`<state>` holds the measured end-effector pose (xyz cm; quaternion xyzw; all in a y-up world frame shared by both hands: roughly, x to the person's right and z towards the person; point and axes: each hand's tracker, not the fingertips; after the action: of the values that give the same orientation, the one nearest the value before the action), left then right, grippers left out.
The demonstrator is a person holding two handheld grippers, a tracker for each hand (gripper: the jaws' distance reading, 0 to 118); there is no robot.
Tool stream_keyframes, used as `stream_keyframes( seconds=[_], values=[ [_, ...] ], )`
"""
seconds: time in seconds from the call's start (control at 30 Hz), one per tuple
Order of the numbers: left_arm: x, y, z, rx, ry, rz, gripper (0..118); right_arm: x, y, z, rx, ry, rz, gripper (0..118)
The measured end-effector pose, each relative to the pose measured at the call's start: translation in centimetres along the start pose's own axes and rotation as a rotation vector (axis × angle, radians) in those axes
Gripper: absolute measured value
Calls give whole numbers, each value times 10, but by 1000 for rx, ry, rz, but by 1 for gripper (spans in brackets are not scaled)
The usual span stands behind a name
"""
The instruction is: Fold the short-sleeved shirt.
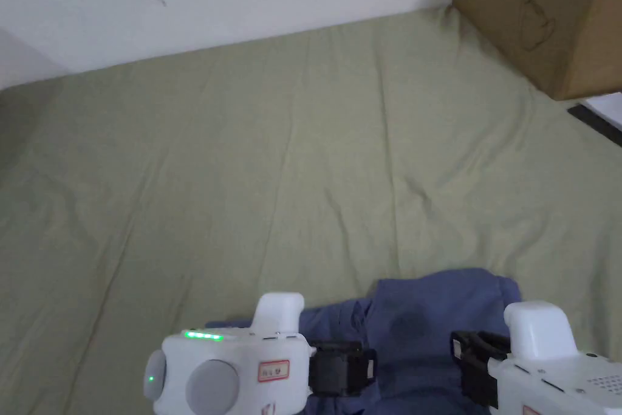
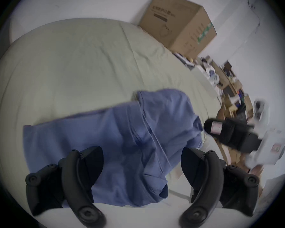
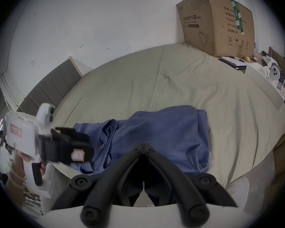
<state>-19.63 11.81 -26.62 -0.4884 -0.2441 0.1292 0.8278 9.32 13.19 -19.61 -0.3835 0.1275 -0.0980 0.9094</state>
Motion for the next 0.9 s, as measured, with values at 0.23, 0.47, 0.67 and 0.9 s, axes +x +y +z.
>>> stream_keyframes(
  seconds=[0.23, 0.47, 0.67, 0.9],
  values=[
    [-35, -1, 72, 206, 56, 203, 31, -11, -4, -8, -22, 30, 8, 0],
    [-47, -34, 52, 140, 69, 262, 0, -17, -2, -3, -9, 35, 25, 0],
    [-16, -39, 6, 11, -48, 199, 0, -15, 0, -2, -1, 22, 31, 0],
    [18, -39, -24, -64, -48, 134, 0, -8, -3, 4, -7, 3, 8, 0]
  ],
)
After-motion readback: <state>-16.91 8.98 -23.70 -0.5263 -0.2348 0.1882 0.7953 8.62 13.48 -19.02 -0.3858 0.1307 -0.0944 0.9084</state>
